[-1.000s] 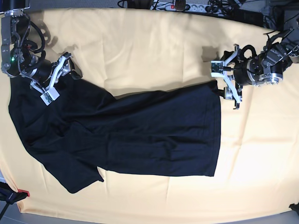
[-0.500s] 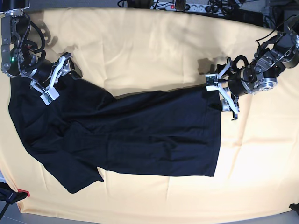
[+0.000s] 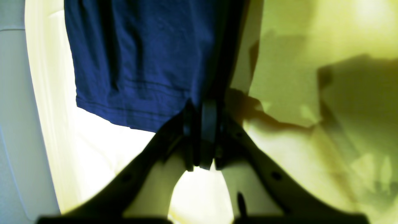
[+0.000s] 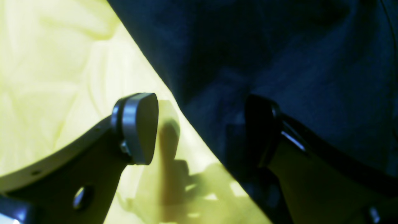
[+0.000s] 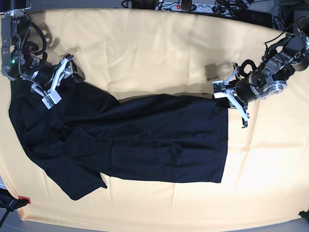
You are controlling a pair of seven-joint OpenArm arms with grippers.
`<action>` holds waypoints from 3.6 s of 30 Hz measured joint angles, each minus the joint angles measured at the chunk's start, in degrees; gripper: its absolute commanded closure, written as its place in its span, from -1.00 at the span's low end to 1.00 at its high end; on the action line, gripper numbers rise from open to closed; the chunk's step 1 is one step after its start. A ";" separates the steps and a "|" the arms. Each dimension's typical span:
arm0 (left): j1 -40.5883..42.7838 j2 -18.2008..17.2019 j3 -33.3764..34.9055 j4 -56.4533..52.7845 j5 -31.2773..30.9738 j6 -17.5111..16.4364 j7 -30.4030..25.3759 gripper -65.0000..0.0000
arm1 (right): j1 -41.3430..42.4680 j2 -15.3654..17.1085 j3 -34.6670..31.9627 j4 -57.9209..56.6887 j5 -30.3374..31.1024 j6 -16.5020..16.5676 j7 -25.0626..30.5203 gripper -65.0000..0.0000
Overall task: Fold the T-shirt properly
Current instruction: 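Lower the left gripper and grasp the folded hem edge again, then slide the shirt with both grippers in the direction of its folded edge, then hold the shirt edge with both grippers and lower it flat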
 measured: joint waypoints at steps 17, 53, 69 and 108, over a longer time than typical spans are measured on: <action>0.00 -1.44 0.00 0.00 -0.48 -0.02 0.09 1.00 | -2.01 10.82 -0.37 11.54 -21.81 1.75 -1.49 -0.34; -0.02 -3.96 0.09 0.00 -0.68 -0.37 0.02 1.00 | -10.62 17.64 -0.37 -1.60 -40.22 -11.67 10.05 -0.10; -0.02 -5.55 0.09 0.00 -0.70 -0.37 -0.17 1.00 | -11.08 17.53 -0.48 -2.86 -40.76 -15.30 14.12 0.56; 0.02 -19.26 0.09 7.63 -18.18 -18.29 -0.48 1.00 | -17.49 23.58 -0.59 -2.97 -31.36 -5.95 2.89 1.00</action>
